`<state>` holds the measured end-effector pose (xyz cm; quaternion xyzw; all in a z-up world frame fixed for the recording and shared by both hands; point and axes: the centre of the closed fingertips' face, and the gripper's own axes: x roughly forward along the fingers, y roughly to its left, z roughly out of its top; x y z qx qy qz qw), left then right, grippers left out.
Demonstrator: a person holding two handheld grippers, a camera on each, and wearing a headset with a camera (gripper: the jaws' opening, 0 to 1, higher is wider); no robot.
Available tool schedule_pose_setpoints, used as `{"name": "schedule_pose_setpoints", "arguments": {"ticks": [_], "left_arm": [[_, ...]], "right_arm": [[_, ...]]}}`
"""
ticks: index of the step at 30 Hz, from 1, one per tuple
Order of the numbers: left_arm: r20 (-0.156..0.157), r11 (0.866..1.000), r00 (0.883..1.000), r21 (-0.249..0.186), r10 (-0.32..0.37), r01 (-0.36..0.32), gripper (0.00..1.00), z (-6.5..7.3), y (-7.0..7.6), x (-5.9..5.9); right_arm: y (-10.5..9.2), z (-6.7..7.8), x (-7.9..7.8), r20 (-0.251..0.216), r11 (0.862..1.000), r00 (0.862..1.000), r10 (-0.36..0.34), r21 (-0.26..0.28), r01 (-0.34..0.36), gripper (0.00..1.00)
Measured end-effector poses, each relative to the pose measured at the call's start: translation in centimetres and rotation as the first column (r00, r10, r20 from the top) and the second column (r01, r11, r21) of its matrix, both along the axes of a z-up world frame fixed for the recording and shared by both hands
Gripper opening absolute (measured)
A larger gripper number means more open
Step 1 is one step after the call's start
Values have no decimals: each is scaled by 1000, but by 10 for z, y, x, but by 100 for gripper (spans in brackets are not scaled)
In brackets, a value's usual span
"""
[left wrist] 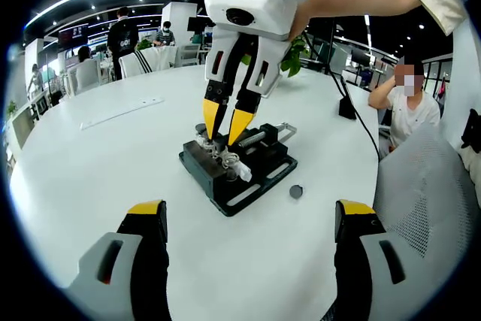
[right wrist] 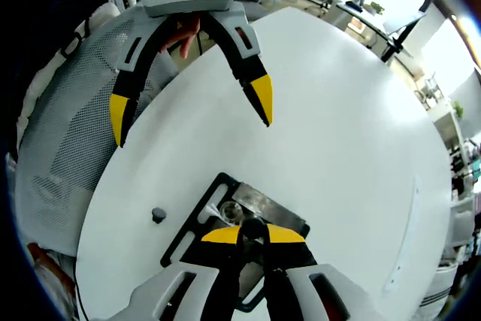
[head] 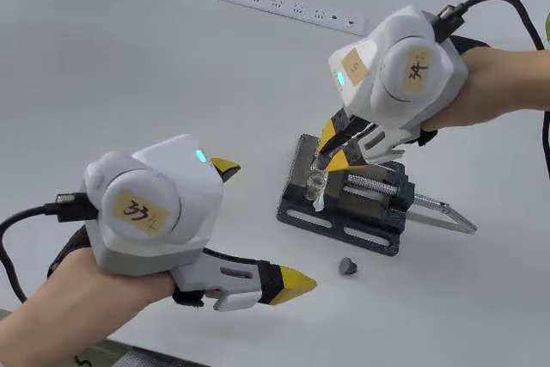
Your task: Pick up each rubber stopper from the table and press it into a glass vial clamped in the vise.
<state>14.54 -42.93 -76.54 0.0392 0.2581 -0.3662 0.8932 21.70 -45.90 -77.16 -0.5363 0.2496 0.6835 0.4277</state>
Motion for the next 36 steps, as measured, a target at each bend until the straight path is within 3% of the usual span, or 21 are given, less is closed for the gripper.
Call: {"name": "schedule_pose_setpoints", "arguments": {"ticks": [8, 18, 24, 29, 36], "left_arm": [[-2, 1000, 1000, 0, 2, -2, 91, 0, 1, 1], [-9, 1000, 1000, -1, 3, -3, 90, -1, 2, -1], [-8, 1000, 1000, 1, 8, -8, 90, -1, 5, 1], [-7, 1000, 1000, 0, 8, -8, 90, -1, 5, 2], [-10, 1000, 1000, -2, 9, -9, 90, -2, 6, 2]], "right_arm": [[0, 0, -1, 16, 999, 999, 31, -14, -31, 6], [2, -1, -2, -8, 1000, 1000, 15, -18, -15, 9], [4, 7, 2, 4, 1000, 1000, 12, -3, -12, 11], [4, 13, 1, -43, 1000, 999, -21, -9, 21, 0], [1, 10, 0, -52, 999, 998, -26, -33, 24, 0]]}}
